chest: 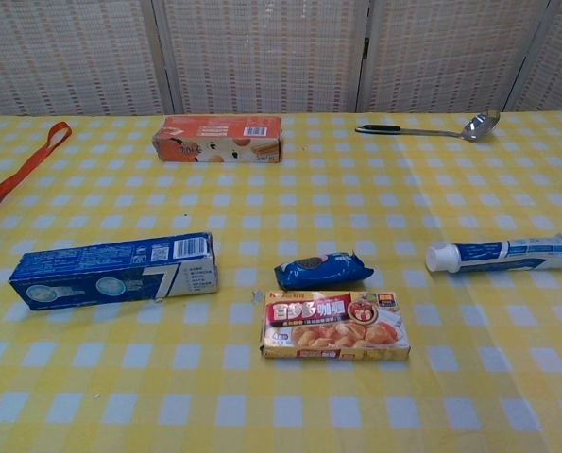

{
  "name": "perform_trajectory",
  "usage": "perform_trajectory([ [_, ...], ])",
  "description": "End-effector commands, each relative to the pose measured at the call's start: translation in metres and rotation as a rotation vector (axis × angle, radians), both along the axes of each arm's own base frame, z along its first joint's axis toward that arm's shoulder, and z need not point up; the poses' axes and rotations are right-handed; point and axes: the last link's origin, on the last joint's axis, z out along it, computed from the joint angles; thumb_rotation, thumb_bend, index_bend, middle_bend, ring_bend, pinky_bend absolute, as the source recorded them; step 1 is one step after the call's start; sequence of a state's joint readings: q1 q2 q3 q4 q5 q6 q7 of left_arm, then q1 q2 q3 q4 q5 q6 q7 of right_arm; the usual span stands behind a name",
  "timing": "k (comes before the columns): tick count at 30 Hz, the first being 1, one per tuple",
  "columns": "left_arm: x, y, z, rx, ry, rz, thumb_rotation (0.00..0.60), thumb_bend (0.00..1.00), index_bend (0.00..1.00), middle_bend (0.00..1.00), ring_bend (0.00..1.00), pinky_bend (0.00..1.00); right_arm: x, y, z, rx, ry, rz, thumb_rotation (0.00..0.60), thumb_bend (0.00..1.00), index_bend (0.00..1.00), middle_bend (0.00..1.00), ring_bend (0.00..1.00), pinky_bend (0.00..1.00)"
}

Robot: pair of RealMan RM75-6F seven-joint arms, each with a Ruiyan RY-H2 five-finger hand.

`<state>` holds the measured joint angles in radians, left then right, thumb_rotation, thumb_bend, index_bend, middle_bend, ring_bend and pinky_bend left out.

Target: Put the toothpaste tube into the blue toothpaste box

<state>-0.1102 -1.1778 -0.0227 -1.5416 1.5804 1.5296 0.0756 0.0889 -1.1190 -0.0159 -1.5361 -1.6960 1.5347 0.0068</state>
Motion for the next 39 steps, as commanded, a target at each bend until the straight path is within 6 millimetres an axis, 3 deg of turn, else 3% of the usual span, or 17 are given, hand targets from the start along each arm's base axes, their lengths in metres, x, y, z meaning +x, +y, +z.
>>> perform_trajectory([
  [1, 0.000, 0.000, -0.002, -0.040, -0.031, 0.007, 0.600, 0.17, 0.07, 0.00, 0.00, 0.00, 0.001, 0.000, 0.000, -0.008, -0.001, 0.004, 0.600, 0.30, 0.00, 0.00, 0.00, 0.00],
  [12, -0.001, 0.007, -0.009, -0.072, -0.039, -0.029, 0.600, 0.17, 0.08, 0.01, 0.00, 0.00, -0.003, -0.008, -0.007, 0.010, 0.022, -0.022, 0.600, 0.31, 0.00, 0.00, 0.00, 0.00],
  [18, 0.004, 0.000, -0.027, -0.203, -0.145, -0.009, 0.600, 0.18, 0.13, 0.16, 0.06, 0.05, 0.001, -0.006, -0.008, 0.021, 0.019, -0.004, 0.600, 0.30, 0.00, 0.00, 0.00, 0.00],
  [21, 0.010, 0.002, -0.032, -0.157, -0.114, -0.058, 0.600, 0.19, 0.15, 0.17, 0.09, 0.10, 0.002, -0.003, -0.008, 0.023, 0.008, 0.000, 0.600, 0.30, 0.00, 0.00, 0.00, 0.00],
  [24, 0.023, 0.009, -0.046, -0.187, -0.060, -0.113, 0.600, 0.19, 0.17, 0.20, 0.15, 0.15, 0.004, 0.000, -0.005, 0.007, 0.003, 0.010, 0.600, 0.30, 0.00, 0.00, 0.00, 0.00],
  [29, 0.040, 0.021, -0.058, -0.229, -0.008, -0.139, 0.600, 0.19, 0.19, 0.22, 0.15, 0.17, 0.004, 0.001, -0.005, 0.004, -0.003, 0.010, 0.600, 0.30, 0.00, 0.00, 0.00, 0.00],
  [33, 0.076, 0.035, -0.092, -0.224, 0.056, -0.182, 0.600, 0.22, 0.22, 0.26, 0.18, 0.21, 0.003, 0.000, -0.005, 0.011, -0.004, 0.001, 0.600, 0.30, 0.00, 0.00, 0.00, 0.00],
  [39, 0.097, 0.048, -0.125, -0.290, 0.053, -0.138, 0.600, 0.24, 0.23, 0.27, 0.19, 0.23, 0.000, 0.001, 0.000, 0.003, -0.012, -0.003, 0.600, 0.30, 0.00, 0.00, 0.00, 0.00],
])
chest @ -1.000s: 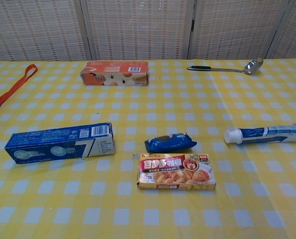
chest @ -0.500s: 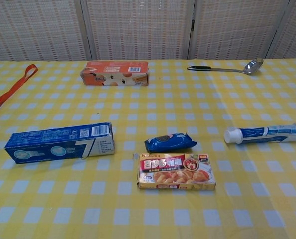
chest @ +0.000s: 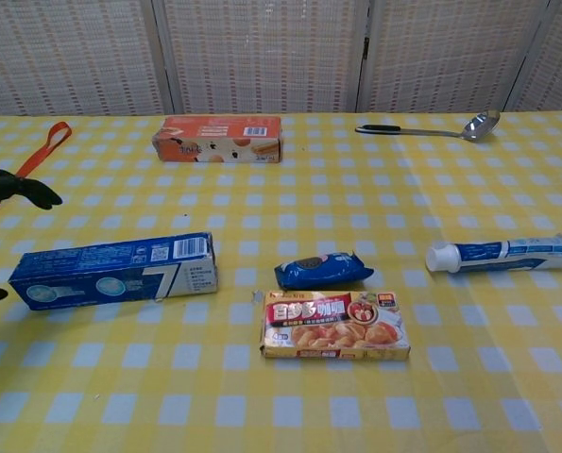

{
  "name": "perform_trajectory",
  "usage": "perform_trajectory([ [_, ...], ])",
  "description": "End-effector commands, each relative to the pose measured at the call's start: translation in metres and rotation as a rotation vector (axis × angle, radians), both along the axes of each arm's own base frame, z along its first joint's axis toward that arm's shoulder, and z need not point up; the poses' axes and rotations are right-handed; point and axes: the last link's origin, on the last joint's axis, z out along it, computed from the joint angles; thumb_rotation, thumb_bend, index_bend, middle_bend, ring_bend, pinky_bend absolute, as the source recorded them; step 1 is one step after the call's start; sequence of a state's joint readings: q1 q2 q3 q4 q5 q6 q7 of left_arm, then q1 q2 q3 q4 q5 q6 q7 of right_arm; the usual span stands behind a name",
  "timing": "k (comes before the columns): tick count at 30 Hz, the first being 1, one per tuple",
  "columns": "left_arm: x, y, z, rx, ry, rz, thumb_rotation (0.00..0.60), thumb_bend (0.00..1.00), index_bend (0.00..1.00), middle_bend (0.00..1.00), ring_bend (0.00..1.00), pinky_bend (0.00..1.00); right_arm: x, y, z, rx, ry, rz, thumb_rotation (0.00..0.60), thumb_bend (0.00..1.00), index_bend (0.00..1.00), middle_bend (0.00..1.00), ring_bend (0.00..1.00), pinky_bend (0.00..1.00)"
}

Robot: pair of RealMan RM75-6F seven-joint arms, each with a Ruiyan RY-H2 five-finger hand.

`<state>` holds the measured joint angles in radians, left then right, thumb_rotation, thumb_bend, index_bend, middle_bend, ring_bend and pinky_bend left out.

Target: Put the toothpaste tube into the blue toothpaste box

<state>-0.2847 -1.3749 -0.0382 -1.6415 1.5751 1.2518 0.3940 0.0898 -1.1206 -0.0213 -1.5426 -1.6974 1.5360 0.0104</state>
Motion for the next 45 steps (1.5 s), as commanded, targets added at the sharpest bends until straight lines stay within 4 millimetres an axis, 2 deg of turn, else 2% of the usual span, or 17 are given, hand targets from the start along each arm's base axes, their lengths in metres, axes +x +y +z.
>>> perform_trajectory([
  [1, 0.024, 0.014, -0.028, -0.048, -0.015, 0.023, 0.600, 0.24, 0.24, 0.27, 0.19, 0.23, -0.002, 0.000, 0.002, -0.004, -0.001, -0.005, 0.600, 0.30, 0.00, 0.00, 0.00, 0.00],
  [11, 0.038, 0.048, -0.053, -0.127, 0.011, 0.098, 0.600, 0.24, 0.23, 0.27, 0.19, 0.23, -0.008, -0.002, 0.005, -0.009, -0.009, -0.043, 0.600, 0.30, 0.00, 0.00, 0.00, 0.00],
  [23, 0.039, 0.064, -0.078, -0.149, 0.047, 0.103, 0.600, 0.24, 0.24, 0.28, 0.22, 0.25, -0.014, -0.008, 0.010, -0.020, -0.008, -0.094, 0.600, 0.30, 0.00, 0.00, 0.00, 0.00],
  [29, 0.040, 0.068, -0.088, -0.142, 0.058, 0.091, 0.600, 0.25, 0.31, 0.31, 0.25, 0.33, -0.015, -0.008, 0.013, -0.026, -0.003, -0.122, 0.600, 0.30, 0.00, 0.00, 0.00, 0.00],
  [37, 0.041, 0.071, -0.094, -0.098, 0.085, 0.041, 0.600, 0.25, 0.44, 0.45, 0.35, 0.42, -0.015, -0.006, 0.015, -0.028, -0.008, -0.122, 0.600, 0.31, 0.00, 0.00, 0.00, 0.00],
  [42, 0.036, 0.073, -0.097, -0.046, 0.211, -0.038, 0.600, 0.25, 0.48, 0.49, 0.41, 0.44, -0.015, -0.005, 0.017, -0.033, -0.011, -0.117, 0.600, 0.30, 0.00, 0.00, 0.00, 0.00],
  [45, 0.037, 0.071, -0.100, -0.049, 0.206, -0.038, 0.600, 0.24, 0.50, 0.49, 0.41, 0.45, -0.015, -0.004, 0.018, -0.038, -0.013, -0.115, 0.600, 0.30, 0.00, 0.00, 0.00, 0.00],
])
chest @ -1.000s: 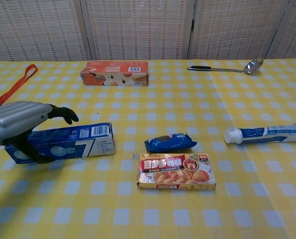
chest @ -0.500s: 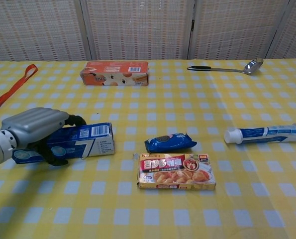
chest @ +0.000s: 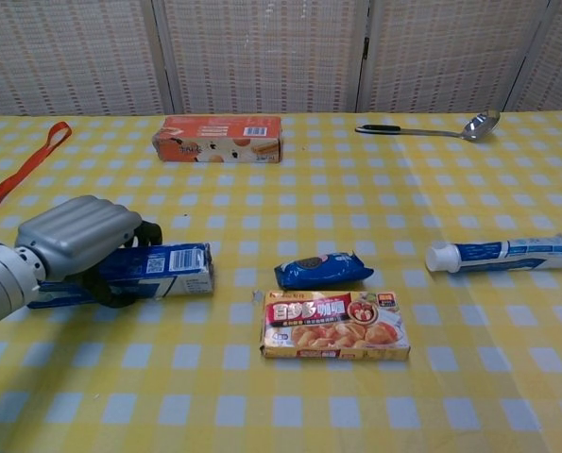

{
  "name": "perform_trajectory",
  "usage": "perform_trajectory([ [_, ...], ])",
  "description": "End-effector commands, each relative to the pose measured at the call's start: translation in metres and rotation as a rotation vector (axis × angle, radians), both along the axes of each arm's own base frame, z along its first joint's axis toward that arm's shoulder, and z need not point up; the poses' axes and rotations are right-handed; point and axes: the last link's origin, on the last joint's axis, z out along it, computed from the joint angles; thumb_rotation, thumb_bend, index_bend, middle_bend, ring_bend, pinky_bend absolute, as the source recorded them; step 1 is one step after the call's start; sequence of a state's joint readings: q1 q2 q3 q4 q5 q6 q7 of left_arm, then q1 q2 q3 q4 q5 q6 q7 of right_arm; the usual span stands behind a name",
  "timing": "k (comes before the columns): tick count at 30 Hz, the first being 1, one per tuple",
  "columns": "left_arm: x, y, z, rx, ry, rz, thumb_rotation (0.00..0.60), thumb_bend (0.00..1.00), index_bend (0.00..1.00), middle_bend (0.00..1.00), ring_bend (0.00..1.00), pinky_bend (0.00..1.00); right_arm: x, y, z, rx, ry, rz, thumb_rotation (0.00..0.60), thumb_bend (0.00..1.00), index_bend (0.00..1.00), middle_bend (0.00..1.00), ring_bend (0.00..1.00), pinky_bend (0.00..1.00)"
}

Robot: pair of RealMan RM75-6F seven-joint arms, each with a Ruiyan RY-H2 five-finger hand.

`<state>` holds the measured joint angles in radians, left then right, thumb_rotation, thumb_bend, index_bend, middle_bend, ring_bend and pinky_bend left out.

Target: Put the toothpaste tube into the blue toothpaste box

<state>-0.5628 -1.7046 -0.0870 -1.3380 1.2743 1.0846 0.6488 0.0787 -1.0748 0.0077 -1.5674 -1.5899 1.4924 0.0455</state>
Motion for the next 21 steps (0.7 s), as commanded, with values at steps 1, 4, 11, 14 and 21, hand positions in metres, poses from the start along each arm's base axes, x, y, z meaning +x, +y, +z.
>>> perform_trajectory([
  [1, 0.002, -0.003, -0.004, -0.012, -0.012, -0.002, 0.600, 0.24, 0.51, 0.50, 0.42, 0.45, 0.000, 0.001, 0.000, -0.002, 0.000, 0.003, 0.600, 0.31, 0.00, 0.00, 0.00, 0.00],
  [4, 0.007, -0.005, -0.004, -0.026, -0.042, -0.003, 0.600, 0.24, 0.53, 0.53, 0.44, 0.47, 0.001, 0.002, 0.000, -0.002, 0.000, 0.007, 0.600, 0.30, 0.00, 0.00, 0.00, 0.00],
  [11, 0.013, -0.009, 0.005, -0.028, -0.090, -0.005, 0.600, 0.24, 0.55, 0.54, 0.46, 0.49, 0.001, 0.003, -0.001, 0.004, -0.001, 0.010, 0.600, 0.30, 0.00, 0.00, 0.00, 0.00],
  [14, 0.017, -0.011, 0.012, -0.013, -0.106, -0.019, 0.600, 0.24, 0.55, 0.54, 0.46, 0.50, 0.002, 0.003, -0.002, 0.010, -0.001, 0.015, 0.600, 0.31, 0.00, 0.00, 0.00, 0.00],
  [21, 0.025, -0.022, 0.027, 0.006, -0.158, -0.051, 0.600, 0.25, 0.56, 0.57, 0.47, 0.52, 0.006, -0.003, -0.006, -0.043, -0.067, 0.163, 0.600, 0.31, 0.00, 0.00, 0.01, 0.00],
])
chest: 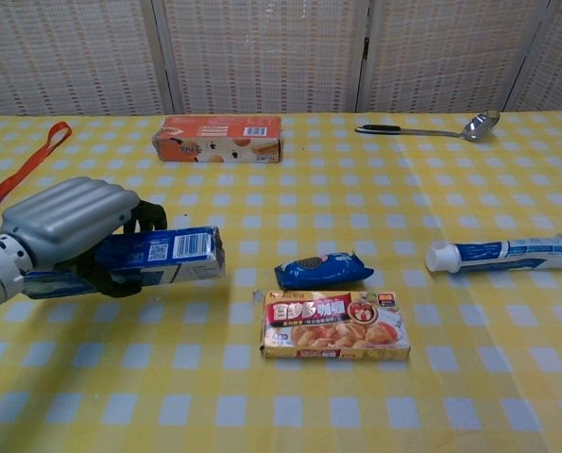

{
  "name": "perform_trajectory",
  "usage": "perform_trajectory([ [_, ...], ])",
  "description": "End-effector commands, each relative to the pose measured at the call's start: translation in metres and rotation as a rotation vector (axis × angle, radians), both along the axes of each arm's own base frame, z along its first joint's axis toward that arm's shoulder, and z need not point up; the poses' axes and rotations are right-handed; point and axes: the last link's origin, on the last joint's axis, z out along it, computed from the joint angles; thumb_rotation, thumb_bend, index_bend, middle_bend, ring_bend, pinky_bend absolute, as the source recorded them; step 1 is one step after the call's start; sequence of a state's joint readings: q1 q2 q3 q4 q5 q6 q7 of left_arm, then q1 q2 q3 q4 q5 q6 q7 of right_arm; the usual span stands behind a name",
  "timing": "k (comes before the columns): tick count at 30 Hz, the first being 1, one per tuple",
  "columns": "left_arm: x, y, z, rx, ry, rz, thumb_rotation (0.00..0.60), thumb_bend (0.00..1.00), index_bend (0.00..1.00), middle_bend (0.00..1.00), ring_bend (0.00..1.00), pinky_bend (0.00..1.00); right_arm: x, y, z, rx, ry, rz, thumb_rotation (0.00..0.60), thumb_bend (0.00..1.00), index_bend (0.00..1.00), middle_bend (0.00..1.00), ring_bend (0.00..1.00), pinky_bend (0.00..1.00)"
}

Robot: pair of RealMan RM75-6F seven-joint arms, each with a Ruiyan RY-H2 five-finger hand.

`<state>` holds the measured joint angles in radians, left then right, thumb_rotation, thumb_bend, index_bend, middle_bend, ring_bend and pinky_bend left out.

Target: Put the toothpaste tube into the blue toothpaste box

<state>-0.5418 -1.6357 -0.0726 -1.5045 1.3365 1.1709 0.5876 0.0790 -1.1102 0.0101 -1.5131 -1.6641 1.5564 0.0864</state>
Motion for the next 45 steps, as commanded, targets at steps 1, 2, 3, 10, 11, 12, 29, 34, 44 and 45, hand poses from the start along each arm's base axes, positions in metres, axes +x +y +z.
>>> perform_trajectory([
  [1, 0.002, -0.006, 0.006, -0.001, -0.010, -0.020, 0.600, 0.25, 0.56, 0.57, 0.46, 0.52, -0.001, -0.004, -0.004, -0.022, -0.041, 0.073, 0.600, 0.31, 0.00, 0.00, 0.01, 0.00],
  [2, 0.003, -0.008, 0.007, -0.001, -0.010, -0.026, 0.600, 0.25, 0.56, 0.57, 0.46, 0.52, -0.002, -0.006, -0.005, -0.019, -0.037, 0.079, 0.600, 0.30, 0.00, 0.00, 0.03, 0.00],
  [3, 0.004, -0.009, 0.008, -0.001, -0.008, -0.031, 0.600, 0.25, 0.56, 0.57, 0.46, 0.52, -0.002, -0.010, -0.006, -0.024, -0.031, 0.102, 0.600, 0.30, 0.02, 0.00, 0.04, 0.01],
  [10, 0.000, -0.008, 0.015, 0.041, 0.005, -0.032, 0.600, 0.30, 0.55, 0.57, 0.46, 0.51, -0.012, -0.044, -0.024, 0.017, -0.024, 0.137, 0.600, 0.31, 0.23, 0.15, 0.20, 0.20],
  [11, -0.001, -0.008, 0.016, 0.042, 0.002, -0.027, 0.600, 0.30, 0.55, 0.57, 0.46, 0.51, -0.012, -0.050, -0.026, 0.034, -0.004, 0.135, 0.600, 0.31, 0.26, 0.16, 0.20, 0.20],
  [12, -0.001, -0.008, 0.016, 0.042, -0.003, -0.022, 0.600, 0.30, 0.55, 0.57, 0.46, 0.51, -0.011, -0.055, -0.028, 0.051, 0.011, 0.137, 0.600, 0.30, 0.27, 0.16, 0.20, 0.20],
  [29, -0.008, 0.001, 0.038, 0.120, -0.045, -0.005, 0.600, 0.30, 0.55, 0.57, 0.46, 0.50, 0.025, -0.123, -0.094, 0.272, 0.160, 0.131, 0.600, 0.30, 0.31, 0.23, 0.23, 0.21],
  [34, -0.012, -0.001, 0.044, 0.124, -0.040, 0.002, 0.600, 0.30, 0.55, 0.57, 0.46, 0.50, 0.024, -0.128, -0.114, 0.301, 0.194, 0.132, 0.600, 0.30, 0.33, 0.25, 0.24, 0.21],
  [44, -0.017, 0.000, 0.060, 0.180, -0.074, 0.021, 0.600, 0.32, 0.55, 0.57, 0.46, 0.51, 0.023, -0.140, -0.148, 0.313, 0.225, 0.126, 0.600, 0.31, 0.34, 0.27, 0.26, 0.21],
  [45, -0.018, 0.000, 0.061, 0.181, -0.075, 0.023, 0.600, 0.32, 0.55, 0.57, 0.46, 0.51, 0.023, -0.140, -0.150, 0.313, 0.226, 0.126, 0.600, 0.31, 0.34, 0.27, 0.26, 0.21],
])
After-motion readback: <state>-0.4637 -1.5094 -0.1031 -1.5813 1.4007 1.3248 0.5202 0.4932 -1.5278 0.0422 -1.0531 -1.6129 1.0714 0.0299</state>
